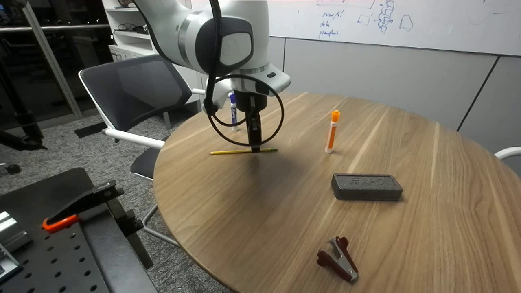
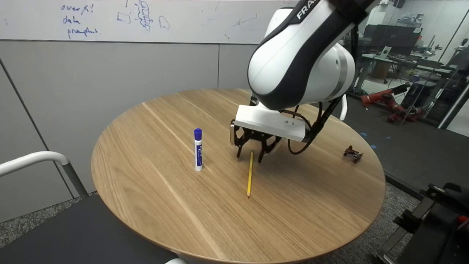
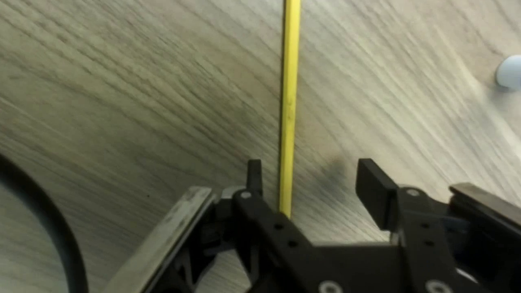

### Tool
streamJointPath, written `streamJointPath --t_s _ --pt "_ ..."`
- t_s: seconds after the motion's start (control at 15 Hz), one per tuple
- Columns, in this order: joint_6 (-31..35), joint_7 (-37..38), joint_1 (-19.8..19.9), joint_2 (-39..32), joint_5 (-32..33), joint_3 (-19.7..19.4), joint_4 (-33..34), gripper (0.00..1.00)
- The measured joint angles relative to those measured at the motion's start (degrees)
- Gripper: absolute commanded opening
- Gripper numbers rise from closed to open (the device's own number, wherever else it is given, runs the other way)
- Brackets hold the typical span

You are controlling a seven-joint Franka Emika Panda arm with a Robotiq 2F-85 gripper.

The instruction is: Move the pencil to the left

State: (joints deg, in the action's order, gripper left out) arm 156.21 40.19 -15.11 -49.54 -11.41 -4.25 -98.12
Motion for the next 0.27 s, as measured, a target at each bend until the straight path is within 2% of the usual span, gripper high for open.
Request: streamJointPath --t_s 0.07,0.13,0.2,0.27 --pt "0.0 -0.34 0.04 0.75 0.0 0.16 -0.25 0.99" --pt "-0.07 -1.02 0.32 2.05 -0.13 0.64 -0.91 1.0" --pt "-1.52 -2.02 0.99 3.93 -0.24 1.42 -1.8 0.9" --pt "-5.57 -2.9 1.76 6.46 -0.24 1.91 -2.9 0.97"
